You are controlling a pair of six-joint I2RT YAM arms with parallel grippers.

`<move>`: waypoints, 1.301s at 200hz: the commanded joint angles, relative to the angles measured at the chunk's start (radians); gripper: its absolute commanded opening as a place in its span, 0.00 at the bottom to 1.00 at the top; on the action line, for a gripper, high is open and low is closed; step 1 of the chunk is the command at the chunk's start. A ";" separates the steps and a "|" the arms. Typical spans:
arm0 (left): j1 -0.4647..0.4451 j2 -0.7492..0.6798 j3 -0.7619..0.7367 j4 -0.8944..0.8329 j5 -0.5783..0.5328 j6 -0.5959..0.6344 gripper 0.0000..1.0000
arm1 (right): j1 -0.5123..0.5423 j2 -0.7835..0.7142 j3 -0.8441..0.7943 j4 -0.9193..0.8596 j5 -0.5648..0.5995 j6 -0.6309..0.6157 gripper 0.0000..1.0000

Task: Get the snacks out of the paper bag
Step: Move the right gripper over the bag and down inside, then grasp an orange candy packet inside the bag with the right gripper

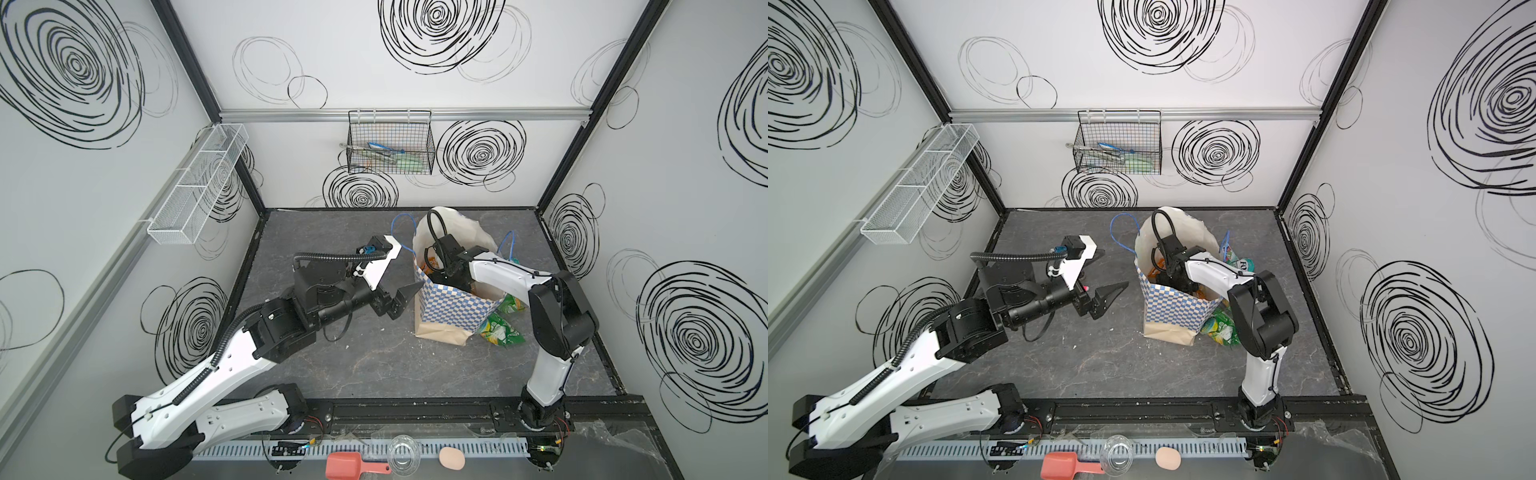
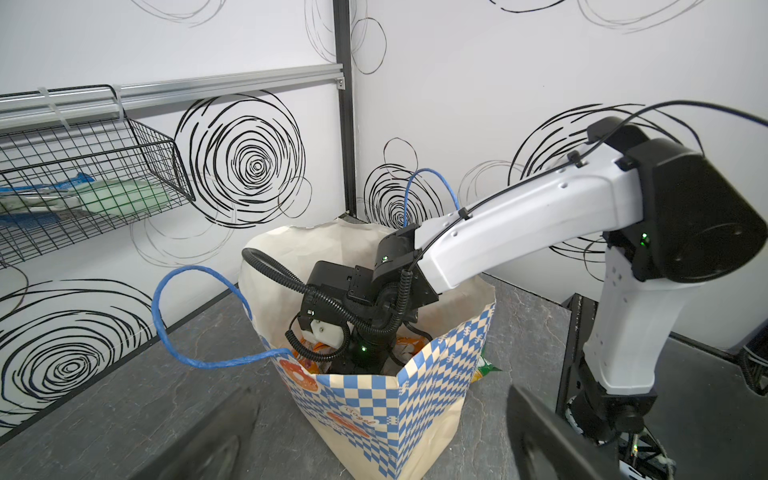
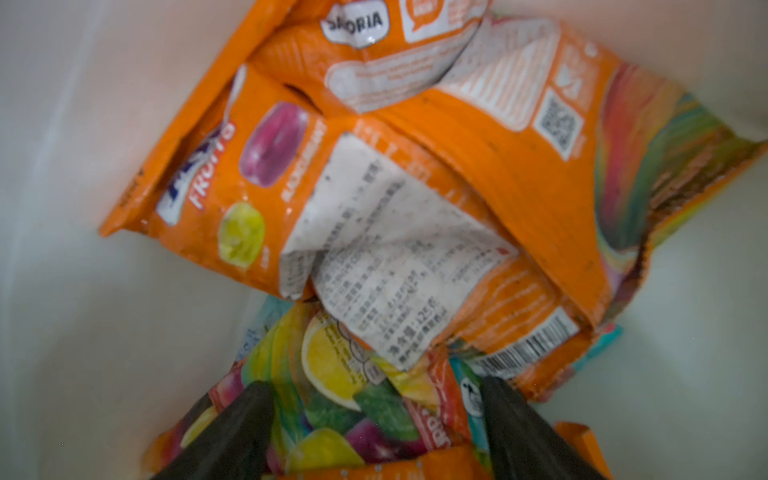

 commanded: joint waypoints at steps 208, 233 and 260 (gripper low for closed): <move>0.007 -0.015 -0.014 0.032 0.002 -0.008 0.96 | 0.018 -0.077 0.149 -0.143 -0.044 0.041 0.00; 0.006 -0.015 -0.014 0.032 0.000 -0.008 0.96 | 0.018 -0.098 0.185 -0.163 -0.040 0.047 0.00; 0.008 -0.015 -0.014 0.032 0.000 -0.008 0.96 | 0.019 -0.120 0.220 -0.180 -0.035 0.054 0.00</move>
